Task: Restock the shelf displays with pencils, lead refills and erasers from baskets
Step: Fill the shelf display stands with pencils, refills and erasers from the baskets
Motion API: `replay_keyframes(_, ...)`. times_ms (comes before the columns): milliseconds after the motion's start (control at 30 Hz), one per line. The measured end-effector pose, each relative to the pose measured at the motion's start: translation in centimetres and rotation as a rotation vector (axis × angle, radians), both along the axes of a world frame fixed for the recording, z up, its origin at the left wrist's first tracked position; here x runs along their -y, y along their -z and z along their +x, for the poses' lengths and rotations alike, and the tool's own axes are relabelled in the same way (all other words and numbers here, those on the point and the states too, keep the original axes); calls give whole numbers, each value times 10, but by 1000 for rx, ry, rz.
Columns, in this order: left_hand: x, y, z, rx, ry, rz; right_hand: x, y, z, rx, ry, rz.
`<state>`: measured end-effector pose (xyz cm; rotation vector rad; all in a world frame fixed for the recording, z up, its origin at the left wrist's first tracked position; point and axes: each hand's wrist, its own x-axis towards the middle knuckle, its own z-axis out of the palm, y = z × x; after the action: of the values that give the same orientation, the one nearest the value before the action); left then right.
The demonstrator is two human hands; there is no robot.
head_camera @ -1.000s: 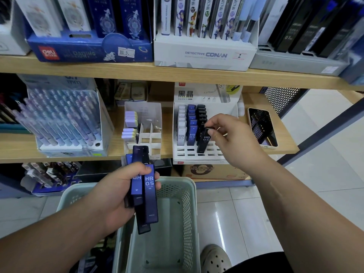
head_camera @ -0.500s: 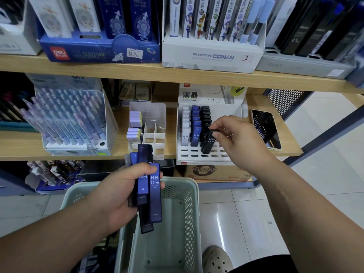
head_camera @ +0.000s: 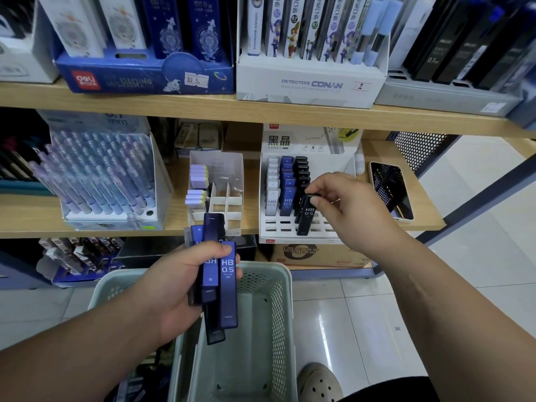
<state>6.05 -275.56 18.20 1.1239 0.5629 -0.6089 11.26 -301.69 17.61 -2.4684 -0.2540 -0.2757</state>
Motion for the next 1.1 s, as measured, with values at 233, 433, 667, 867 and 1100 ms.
replay_keyframes(233, 0, 0, 0, 6, 2, 12, 0, 0, -1, 27, 2, -14)
replay_keyframes(433, 0, 1, 0, 11, -8, 2, -1, 5, 0, 12, -15, -49)
replay_keyframes(667, -1, -1, 0, 39, -5, -22, -12, -2, -3, 51, 84, -72)
replay_keyframes(867, -2, -1, -1, 110, 33, -67, -76, -19, -28, -545, -57, 460)
replay_keyframes(1100, -5, -1, -2, 191, 110, -59, -91, -10, -32, -739, -120, 732)
